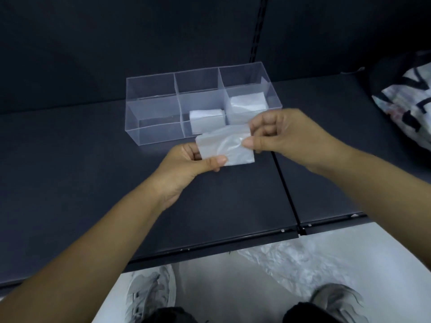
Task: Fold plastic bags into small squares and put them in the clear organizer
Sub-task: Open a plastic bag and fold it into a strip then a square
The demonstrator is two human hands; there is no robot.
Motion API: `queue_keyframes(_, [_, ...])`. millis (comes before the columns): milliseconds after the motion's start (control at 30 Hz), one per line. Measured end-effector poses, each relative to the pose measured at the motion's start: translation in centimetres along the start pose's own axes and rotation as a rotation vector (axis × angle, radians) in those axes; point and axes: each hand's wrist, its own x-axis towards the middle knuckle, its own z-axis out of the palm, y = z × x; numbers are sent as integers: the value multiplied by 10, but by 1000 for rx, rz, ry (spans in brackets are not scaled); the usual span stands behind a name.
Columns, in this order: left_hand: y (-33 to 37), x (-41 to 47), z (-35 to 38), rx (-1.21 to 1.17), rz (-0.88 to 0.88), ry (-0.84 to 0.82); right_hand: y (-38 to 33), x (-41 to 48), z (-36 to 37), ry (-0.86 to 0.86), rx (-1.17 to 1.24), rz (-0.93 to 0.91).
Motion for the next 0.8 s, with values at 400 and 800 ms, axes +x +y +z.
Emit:
queue_keyframes(400, [-46,-25,-19,287,145,391,0,132,23,298,-271,318])
queue_keyframes(800, [-99,-53,12,1487,284,12,12,153,46,384,-829,288])
